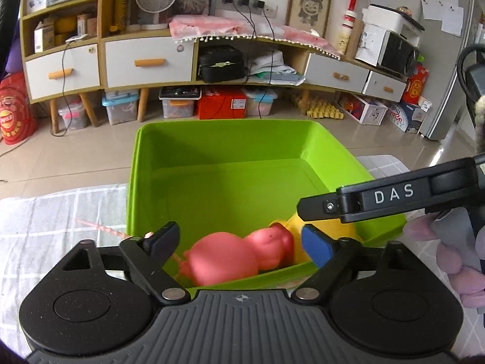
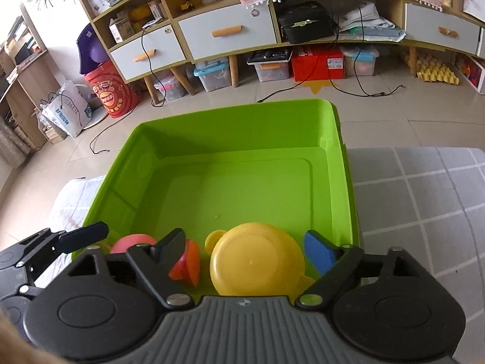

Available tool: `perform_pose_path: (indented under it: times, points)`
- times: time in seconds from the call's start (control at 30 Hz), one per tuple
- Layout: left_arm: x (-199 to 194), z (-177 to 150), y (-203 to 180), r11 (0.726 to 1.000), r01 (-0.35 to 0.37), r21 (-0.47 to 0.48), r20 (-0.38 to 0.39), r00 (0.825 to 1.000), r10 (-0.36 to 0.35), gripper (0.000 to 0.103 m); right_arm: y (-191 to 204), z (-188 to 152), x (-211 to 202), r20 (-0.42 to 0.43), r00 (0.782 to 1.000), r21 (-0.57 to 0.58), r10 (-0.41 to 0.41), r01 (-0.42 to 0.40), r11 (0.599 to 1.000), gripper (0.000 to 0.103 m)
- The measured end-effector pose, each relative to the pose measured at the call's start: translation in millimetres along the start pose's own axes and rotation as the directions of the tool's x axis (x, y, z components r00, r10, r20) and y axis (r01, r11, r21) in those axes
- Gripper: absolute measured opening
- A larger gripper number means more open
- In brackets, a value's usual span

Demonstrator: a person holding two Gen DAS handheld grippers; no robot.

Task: Organize rigid objects
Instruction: 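Open the left tool to drop the pig while the right tool releases the funnel cup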

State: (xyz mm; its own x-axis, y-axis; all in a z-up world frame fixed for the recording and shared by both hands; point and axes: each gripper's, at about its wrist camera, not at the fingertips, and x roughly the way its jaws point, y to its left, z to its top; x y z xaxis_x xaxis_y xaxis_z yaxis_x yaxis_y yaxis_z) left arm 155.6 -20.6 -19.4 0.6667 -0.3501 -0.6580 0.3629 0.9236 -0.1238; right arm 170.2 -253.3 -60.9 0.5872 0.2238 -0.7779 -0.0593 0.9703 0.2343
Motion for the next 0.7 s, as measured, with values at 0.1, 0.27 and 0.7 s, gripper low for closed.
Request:
perform_pose_path:
  times: [0.1, 0.27, 0.7]
  points:
    - [-7, 2, -7, 1.0, 0.003, 0.011, 0.015, 1.0, -0.003, 0.093, 0, 1, -9, 0.011, 1.0, 0.014, 0.009, -0.009, 1.0, 0.069]
    - [-25, 7, -13, 1.0, 0.009, 0.003, 0.029, 1.0, -0.009, 0.095, 0, 0, -32, 0.032, 0.999, 0.036, 0.009, -0.01, 0.999, 0.069]
    - [-72, 5, -34, 0.999, 0.007, 0.033, 0.054, 0.999, -0.009, 0.1, 12, -20, -95, 0.084, 0.996, 0.061, 0.027, -0.033, 0.998, 0.07]
